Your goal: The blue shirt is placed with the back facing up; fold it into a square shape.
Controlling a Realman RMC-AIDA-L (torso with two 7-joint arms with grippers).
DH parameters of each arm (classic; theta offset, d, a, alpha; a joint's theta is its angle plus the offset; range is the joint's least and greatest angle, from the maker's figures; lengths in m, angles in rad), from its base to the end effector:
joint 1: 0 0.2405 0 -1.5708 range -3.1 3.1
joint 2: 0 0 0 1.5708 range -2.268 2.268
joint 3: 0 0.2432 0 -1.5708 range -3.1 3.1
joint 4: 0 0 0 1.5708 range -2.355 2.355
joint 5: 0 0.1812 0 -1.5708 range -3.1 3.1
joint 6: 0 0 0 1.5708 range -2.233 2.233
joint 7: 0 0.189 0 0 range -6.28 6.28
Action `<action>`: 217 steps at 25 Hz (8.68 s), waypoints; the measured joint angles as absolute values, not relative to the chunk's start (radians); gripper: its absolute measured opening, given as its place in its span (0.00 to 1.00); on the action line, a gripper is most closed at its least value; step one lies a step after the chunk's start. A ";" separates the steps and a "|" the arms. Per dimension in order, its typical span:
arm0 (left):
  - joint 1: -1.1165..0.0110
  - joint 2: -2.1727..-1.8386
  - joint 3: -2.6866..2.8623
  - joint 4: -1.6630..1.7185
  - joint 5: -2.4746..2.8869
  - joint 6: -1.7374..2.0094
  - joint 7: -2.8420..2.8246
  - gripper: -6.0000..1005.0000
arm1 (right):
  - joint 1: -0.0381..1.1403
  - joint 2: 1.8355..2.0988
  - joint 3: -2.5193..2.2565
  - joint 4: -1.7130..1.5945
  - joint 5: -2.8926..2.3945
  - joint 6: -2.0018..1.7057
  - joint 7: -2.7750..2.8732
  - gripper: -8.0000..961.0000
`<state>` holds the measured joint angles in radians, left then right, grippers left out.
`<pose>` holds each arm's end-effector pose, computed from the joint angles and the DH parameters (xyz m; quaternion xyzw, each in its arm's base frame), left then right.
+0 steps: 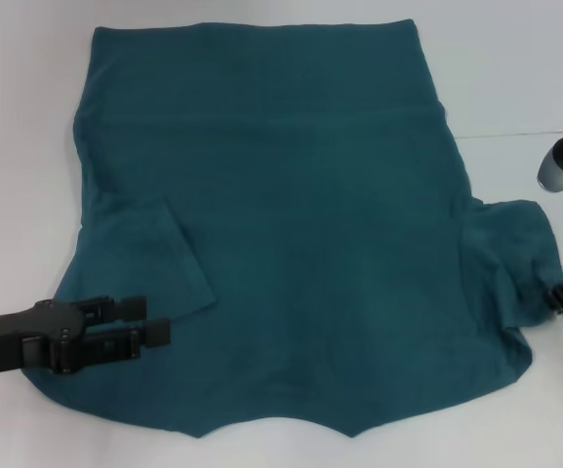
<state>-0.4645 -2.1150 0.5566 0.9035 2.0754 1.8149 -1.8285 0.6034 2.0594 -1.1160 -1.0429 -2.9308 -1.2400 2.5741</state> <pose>-0.2112 0.2888 0.0000 -0.8896 -0.3628 -0.2709 0.0600 0.3118 0.3674 0.0156 -0.8070 0.4348 -0.2197 0.3338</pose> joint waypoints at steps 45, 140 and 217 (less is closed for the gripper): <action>-0.407 -2.118 0.476 0.907 2.095 1.813 -1.832 0.75 | 0.541 2.097 -1.484 -1.335 -2.583 -1.184 2.350 0.32; -0.542 -2.101 0.637 0.915 2.508 1.451 -2.450 0.02 | 0.557 2.090 -1.120 -1.329 -2.691 -1.517 2.544 0.96; -0.512 -2.067 0.550 0.958 2.666 1.862 -2.430 0.02 | 0.556 2.092 -1.261 -1.308 -2.691 -1.869 2.445 0.08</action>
